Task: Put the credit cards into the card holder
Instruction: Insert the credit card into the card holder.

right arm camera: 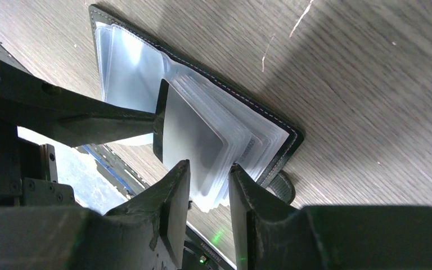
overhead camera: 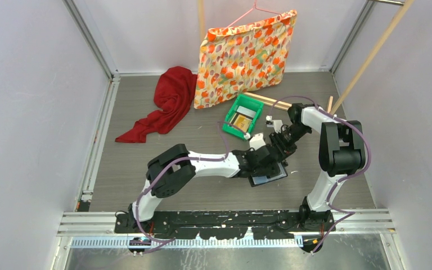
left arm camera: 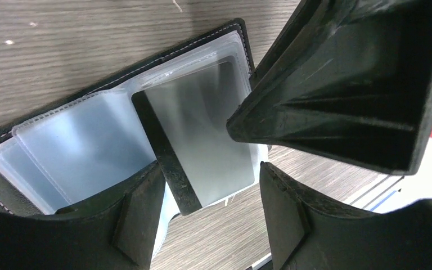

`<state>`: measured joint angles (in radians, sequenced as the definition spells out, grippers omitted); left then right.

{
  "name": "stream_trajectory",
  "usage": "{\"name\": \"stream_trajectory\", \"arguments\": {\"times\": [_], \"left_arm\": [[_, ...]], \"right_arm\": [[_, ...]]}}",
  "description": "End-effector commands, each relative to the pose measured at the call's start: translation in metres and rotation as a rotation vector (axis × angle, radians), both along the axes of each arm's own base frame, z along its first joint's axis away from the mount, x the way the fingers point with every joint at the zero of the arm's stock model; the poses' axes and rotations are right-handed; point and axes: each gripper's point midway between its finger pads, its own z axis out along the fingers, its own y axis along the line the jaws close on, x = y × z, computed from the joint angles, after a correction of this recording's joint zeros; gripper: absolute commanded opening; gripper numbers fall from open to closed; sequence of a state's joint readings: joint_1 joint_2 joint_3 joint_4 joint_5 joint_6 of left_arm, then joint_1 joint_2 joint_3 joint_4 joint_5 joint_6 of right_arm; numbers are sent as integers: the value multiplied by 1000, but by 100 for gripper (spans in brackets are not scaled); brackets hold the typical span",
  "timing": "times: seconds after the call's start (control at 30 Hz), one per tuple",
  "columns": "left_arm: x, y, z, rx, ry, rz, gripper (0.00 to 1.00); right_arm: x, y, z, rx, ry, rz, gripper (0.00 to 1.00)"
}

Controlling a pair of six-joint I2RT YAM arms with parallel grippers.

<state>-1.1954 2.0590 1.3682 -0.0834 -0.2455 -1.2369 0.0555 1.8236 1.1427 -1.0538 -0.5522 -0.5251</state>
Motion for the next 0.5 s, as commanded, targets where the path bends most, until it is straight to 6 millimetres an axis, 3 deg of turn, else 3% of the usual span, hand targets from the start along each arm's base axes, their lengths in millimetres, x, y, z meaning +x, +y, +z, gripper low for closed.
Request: {"name": "stream_trajectory", "arguments": {"times": [0.0, 0.07, 0.17, 0.47], "left_arm": [[3, -5, -1, 96, 52, -10, 63], [2, -1, -5, 159, 75, 6, 64], [5, -5, 5, 151, 63, 18, 64], [19, -5, 55, 110, -86, -39, 74]], "right_arm": [[2, 13, 24, 79, -30, -6, 36], [3, 13, 23, 79, -27, -8, 36], [3, 13, 23, 79, -27, -10, 36], [8, 7, 26, 78, -52, -33, 39]]}}
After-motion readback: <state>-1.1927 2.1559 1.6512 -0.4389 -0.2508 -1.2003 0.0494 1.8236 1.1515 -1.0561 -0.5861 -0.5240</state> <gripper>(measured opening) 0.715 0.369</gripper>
